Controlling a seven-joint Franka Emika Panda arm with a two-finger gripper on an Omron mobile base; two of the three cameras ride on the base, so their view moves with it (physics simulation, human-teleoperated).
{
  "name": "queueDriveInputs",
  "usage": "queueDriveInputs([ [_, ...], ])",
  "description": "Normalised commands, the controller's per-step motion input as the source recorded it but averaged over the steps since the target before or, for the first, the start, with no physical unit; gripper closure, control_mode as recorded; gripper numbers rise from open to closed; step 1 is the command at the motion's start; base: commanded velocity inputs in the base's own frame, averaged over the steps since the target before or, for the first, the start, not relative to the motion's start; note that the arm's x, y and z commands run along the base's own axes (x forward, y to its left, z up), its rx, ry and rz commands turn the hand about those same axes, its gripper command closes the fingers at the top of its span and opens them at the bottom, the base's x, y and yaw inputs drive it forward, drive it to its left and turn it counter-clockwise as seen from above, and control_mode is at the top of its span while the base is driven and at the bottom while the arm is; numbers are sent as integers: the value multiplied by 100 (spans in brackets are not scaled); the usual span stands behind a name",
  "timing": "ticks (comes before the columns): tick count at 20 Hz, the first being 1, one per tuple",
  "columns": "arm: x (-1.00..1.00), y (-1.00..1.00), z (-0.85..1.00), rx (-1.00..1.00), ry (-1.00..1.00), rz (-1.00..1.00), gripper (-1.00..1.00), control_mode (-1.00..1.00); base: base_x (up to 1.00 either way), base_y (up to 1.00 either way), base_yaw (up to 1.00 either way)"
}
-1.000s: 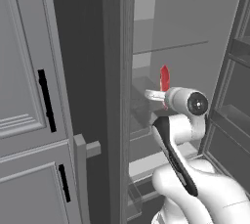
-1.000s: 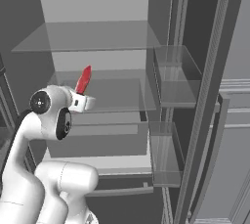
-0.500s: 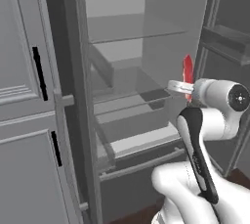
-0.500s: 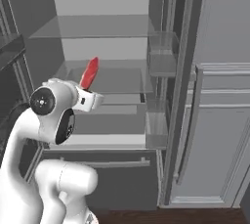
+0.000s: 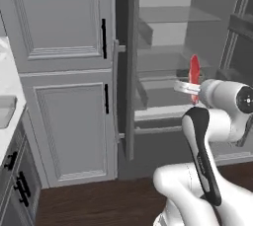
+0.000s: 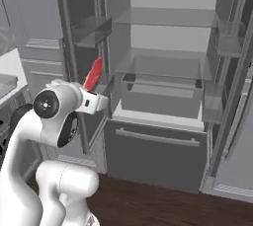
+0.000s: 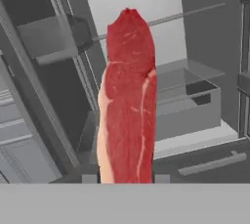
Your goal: Place one lemon wedge and one steak in each tupperware on the nearby counter, to pack two identical lunches.
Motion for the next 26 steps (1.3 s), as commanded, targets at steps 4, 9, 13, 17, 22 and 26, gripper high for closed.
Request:
queueDriveInputs([
  [4, 0, 0, 0, 0, 0, 0, 100, 100, -86, 94, 53],
  [9, 0, 0, 0, 0, 0, 0, 100, 100, 15, 98, 31],
  [13, 0, 0, 0, 0, 0, 0, 100, 100, 100, 39, 2],
  [17, 0, 0, 0, 0, 0, 0, 100, 100, 100, 0, 0],
  [22, 0, 0, 0, 0, 0, 0, 100, 100, 100, 8, 0],
  [26, 0, 0, 0, 0, 0, 0, 100, 100, 100, 70, 7],
])
